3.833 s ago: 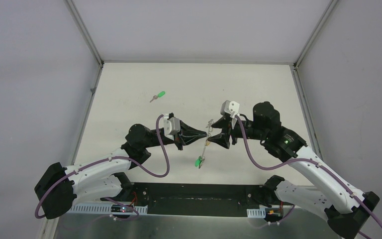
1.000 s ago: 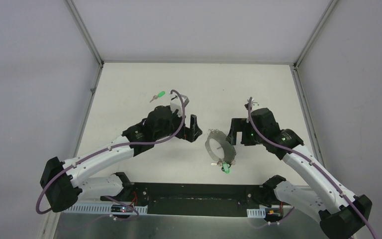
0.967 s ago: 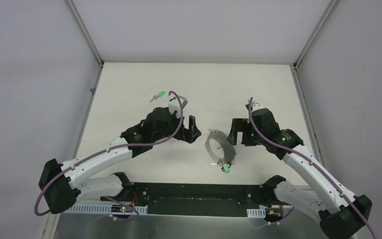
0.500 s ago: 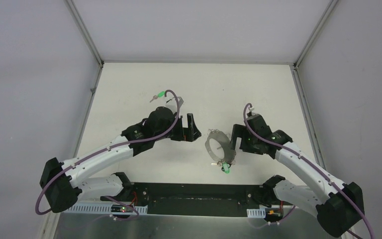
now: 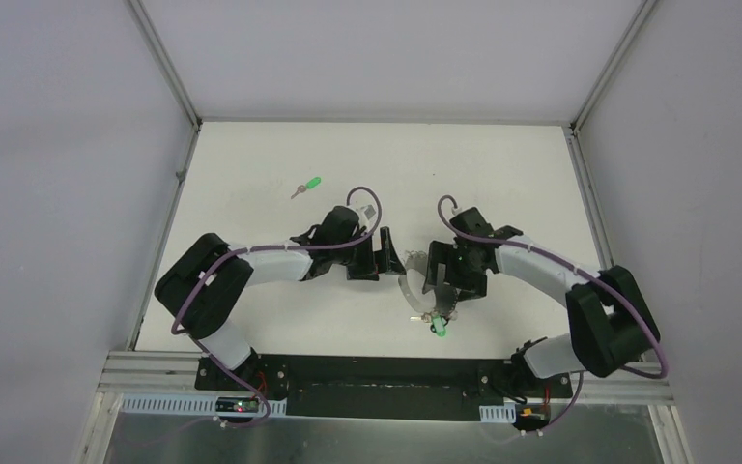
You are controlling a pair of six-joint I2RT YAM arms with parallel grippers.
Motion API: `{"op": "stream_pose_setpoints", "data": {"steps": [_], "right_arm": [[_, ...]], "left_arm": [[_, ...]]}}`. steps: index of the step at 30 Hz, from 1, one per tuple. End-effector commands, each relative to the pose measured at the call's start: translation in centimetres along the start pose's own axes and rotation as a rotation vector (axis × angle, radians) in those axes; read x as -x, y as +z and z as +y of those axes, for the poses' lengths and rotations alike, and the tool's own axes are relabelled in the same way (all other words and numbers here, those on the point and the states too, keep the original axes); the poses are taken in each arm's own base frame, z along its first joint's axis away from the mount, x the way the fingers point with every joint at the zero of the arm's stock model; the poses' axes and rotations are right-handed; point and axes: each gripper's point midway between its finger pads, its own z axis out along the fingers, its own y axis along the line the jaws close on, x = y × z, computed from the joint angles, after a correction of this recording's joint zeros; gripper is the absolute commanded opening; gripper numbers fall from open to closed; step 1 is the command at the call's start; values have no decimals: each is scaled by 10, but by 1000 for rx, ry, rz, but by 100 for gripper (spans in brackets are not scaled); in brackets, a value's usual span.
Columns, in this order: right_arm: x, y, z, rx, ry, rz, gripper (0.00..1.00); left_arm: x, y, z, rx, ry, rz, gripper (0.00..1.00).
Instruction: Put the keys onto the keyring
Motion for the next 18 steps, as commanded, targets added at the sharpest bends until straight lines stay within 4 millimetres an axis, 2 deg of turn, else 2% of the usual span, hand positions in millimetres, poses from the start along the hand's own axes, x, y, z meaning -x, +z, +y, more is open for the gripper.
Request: {"op": "stream_pose_setpoints", "data": {"steps": [1, 6, 8, 10, 13, 18], "right_arm": [[27, 5, 49, 168, -68, 30, 97], [45, 6, 85, 213, -175, 41, 96], [54, 1, 94, 214, -192, 20, 96], [60, -6, 92, 193, -197, -12, 97], [56, -15, 80, 156, -205, -34, 97], [28, -29, 55, 124, -199, -29, 95]], "left_arm": [[-1, -3, -24, -221, -41, -93, 95], [-23, -2, 5, -218, -122, -146, 90], [-22, -3, -7, -296, -89, -157, 85], [-23, 1, -10, -302, -65, -129, 85], [-27, 10, -9, -257, -27, -105, 85], [-30, 12, -15, -155, 78, -118, 84]]}}
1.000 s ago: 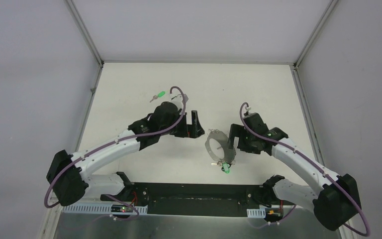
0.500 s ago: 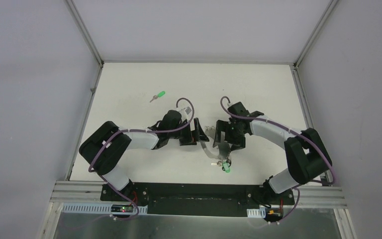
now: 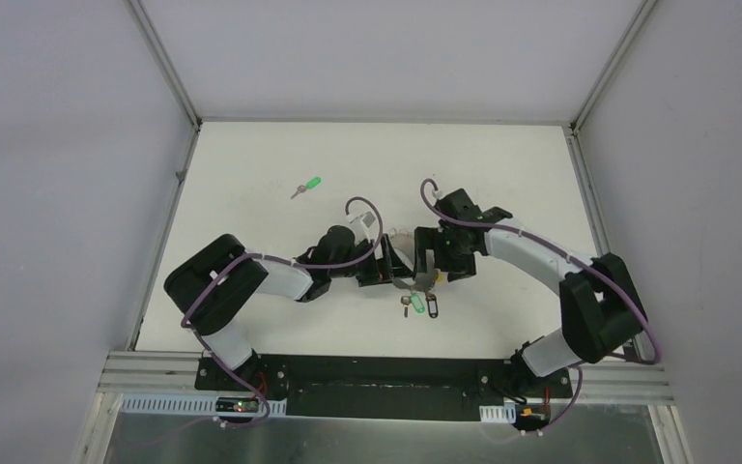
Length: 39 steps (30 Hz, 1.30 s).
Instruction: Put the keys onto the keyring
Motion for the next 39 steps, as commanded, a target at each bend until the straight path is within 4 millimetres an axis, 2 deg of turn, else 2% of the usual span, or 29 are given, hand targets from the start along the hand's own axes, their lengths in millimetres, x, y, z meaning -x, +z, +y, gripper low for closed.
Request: {"op": "stream_pose_setpoints", "data": {"steps": [1, 6, 11, 13, 16, 21, 27, 34, 39], "right_arm": [[-17, -28, 4, 50, -13, -58, 94], [-37, -36, -11, 51, 42, -93, 91], [-33, -37, -6, 113, 83, -110, 74], [-28, -35, -4, 138, 103, -105, 67], [-21, -31, 0, 168, 129, -99, 64], [-10, -23, 2, 182, 147, -72, 57], [-13, -5, -2, 166, 154, -7, 48], [-8, -6, 0, 176, 132, -23, 35], [-11, 2, -2, 175, 126, 10, 29]], "left_arm": [[-7, 3, -5, 97, 150, 10, 85], [-4, -7, -7, 202, 228, -51, 84], [4, -22, -6, 252, 246, -144, 83], [6, -27, -7, 283, 265, -173, 79], [10, -33, -11, 347, 322, -212, 79], [5, -33, -14, 395, 372, -214, 79], [2, -28, -14, 393, 379, -192, 79], [1, -30, -14, 392, 369, -198, 79], [2, -31, -14, 391, 362, -205, 79]]}}
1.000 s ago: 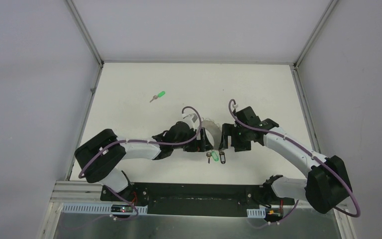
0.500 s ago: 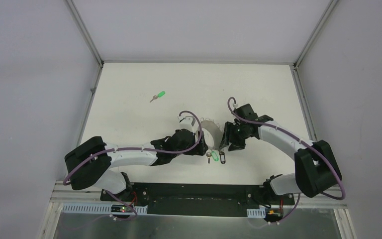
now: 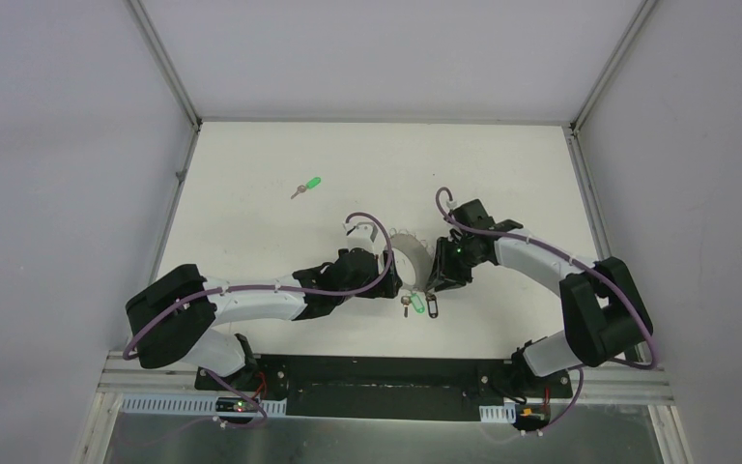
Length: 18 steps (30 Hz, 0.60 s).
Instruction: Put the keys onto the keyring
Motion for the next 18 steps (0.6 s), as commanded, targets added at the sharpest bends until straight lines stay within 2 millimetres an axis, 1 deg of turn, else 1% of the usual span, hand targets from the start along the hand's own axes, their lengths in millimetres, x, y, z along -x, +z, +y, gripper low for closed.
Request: {"op": "stream_pose_setpoints", "data": {"steps": [1, 4, 7, 9, 14, 16, 17, 18], "right_arm": [[14, 2, 10, 34, -35, -19, 28], [11, 5, 7, 32, -36, -7, 25], [9, 7, 5, 30, -38, 0, 19], [6, 7, 4, 28, -39, 7, 12], [2, 6, 3, 37, -39, 8, 4], [1, 5, 2, 35, -41, 2, 3], [2, 4, 2, 33, -42, -5, 4], [2, 3, 1, 31, -42, -13, 8]], "left_arm": [[13, -2, -7, -10, -5, -44, 79], [13, -4, -7, -14, -16, -54, 79], [13, -4, -6, -14, -18, -56, 79], [12, -4, -7, -15, -17, -54, 79], [12, -2, -7, -16, -14, -48, 79], [12, -2, -7, -15, -14, -49, 79], [11, -2, -7, -15, -13, -48, 79], [11, -2, -7, -15, -12, -47, 79]]}}
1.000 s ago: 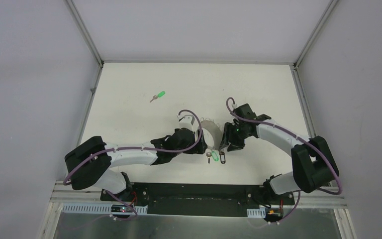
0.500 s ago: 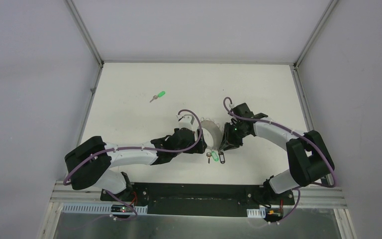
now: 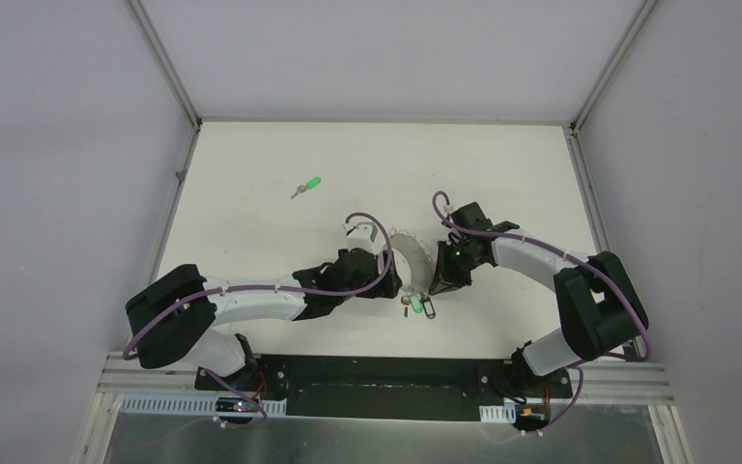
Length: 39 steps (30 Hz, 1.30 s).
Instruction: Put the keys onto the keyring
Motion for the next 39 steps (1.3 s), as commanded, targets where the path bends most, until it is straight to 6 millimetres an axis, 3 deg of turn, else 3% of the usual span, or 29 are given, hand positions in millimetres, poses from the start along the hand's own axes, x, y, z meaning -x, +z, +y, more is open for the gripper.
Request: {"op": "stream_pose_setpoints", "data": {"steps": [1, 5, 9, 16, 21, 24, 26, 27, 30, 34, 37, 39], "right_arm": [[7, -8, 6, 29, -26, -59, 14], [11, -9, 11, 45, -15, -73, 35], [11, -2, 14, 68, -4, -49, 36], [-1, 7, 22, 126, 23, 10, 1], [-29, 5, 50, 193, -20, 101, 0], [-53, -2, 70, 242, -74, 177, 0], [-58, -12, 77, 264, -91, 168, 0], [-57, -17, 78, 267, -93, 150, 2], [-43, -30, 75, 258, -92, 76, 21], [-10, -42, 56, 220, -62, -23, 45], [13, -42, 38, 152, -62, -60, 55], [24, -37, 28, 119, -58, -50, 56]], "left_arm": [[11, -2, -8, -17, -12, -46, 79], [12, -1, -8, -17, -11, -45, 79], [11, 0, -9, -18, -7, -42, 79], [18, -8, -8, -11, -27, -61, 79], [25, -29, 4, 29, -153, -96, 80], [27, -45, 10, 28, -242, -116, 80], [28, -55, 14, 23, -275, -121, 80], [27, -59, 16, 29, -285, -119, 81], [29, -69, 16, 26, -301, -107, 81], [35, -74, 4, -5, -281, -71, 82], [45, -70, -4, -32, -274, -37, 83], [52, -63, -8, -49, -276, -5, 83]]}}
